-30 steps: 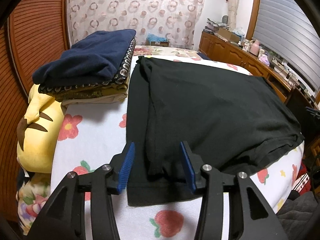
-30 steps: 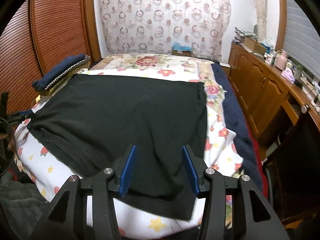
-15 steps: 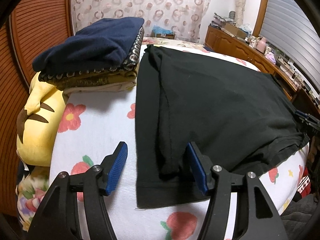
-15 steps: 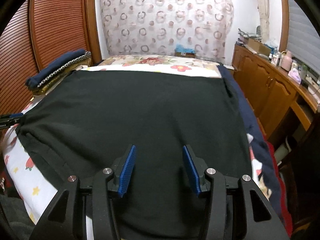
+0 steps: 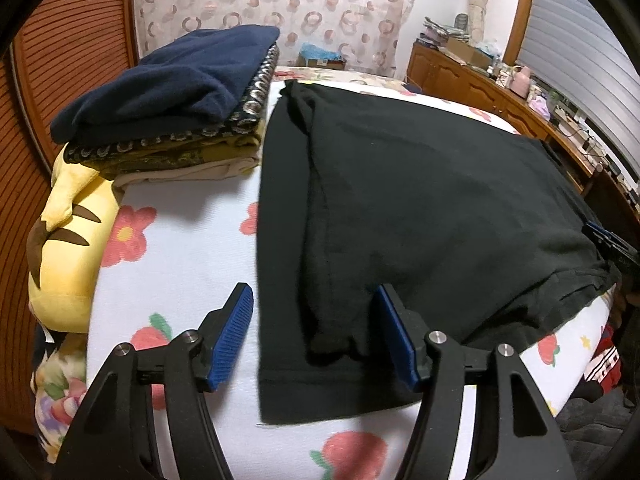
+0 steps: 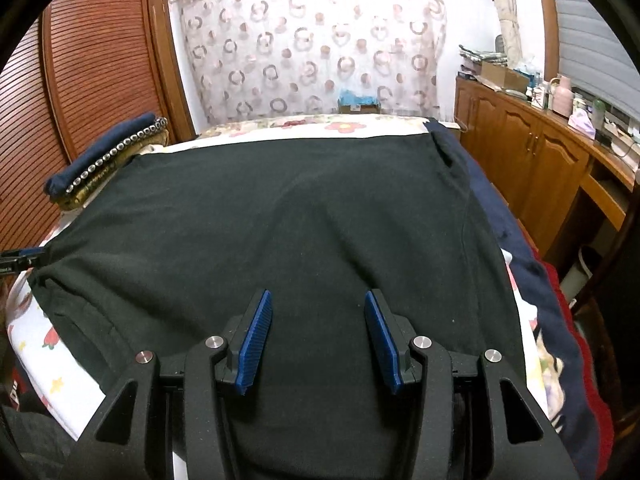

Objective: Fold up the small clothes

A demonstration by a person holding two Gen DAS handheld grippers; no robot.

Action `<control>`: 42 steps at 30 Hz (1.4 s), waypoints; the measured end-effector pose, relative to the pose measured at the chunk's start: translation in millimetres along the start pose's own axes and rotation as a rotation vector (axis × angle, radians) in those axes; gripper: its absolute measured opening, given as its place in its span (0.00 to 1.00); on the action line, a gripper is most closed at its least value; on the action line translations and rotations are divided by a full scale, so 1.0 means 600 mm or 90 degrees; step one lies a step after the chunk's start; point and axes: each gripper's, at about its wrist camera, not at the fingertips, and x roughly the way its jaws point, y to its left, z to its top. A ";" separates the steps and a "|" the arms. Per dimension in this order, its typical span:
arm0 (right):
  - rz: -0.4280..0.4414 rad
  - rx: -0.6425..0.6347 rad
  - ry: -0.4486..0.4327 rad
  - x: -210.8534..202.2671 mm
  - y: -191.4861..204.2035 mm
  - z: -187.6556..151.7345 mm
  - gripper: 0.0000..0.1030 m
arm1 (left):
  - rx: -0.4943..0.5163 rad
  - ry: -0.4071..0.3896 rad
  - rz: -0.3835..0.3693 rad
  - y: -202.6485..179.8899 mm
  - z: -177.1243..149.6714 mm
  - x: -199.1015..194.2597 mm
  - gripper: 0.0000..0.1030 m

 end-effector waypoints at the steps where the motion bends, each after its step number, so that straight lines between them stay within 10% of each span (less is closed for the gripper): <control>1: 0.003 0.002 -0.002 0.006 -0.003 -0.003 0.49 | 0.003 0.000 0.001 -0.003 -0.002 0.000 0.62; 7: -0.002 -0.010 0.003 0.009 -0.002 -0.012 0.51 | -0.003 -0.007 -0.014 -0.006 -0.004 -0.003 0.57; 14: 0.010 -0.029 0.009 0.001 0.000 -0.008 0.64 | 0.031 -0.004 -0.031 -0.018 0.010 -0.005 0.11; 26: 0.002 -0.022 0.024 -0.036 -0.014 0.019 0.69 | 0.132 -0.154 -0.157 -0.177 0.132 -0.090 0.09; 42: -0.040 0.000 -0.035 -0.112 -0.046 -0.004 0.69 | 0.284 -0.170 -0.304 -0.419 0.227 -0.092 0.09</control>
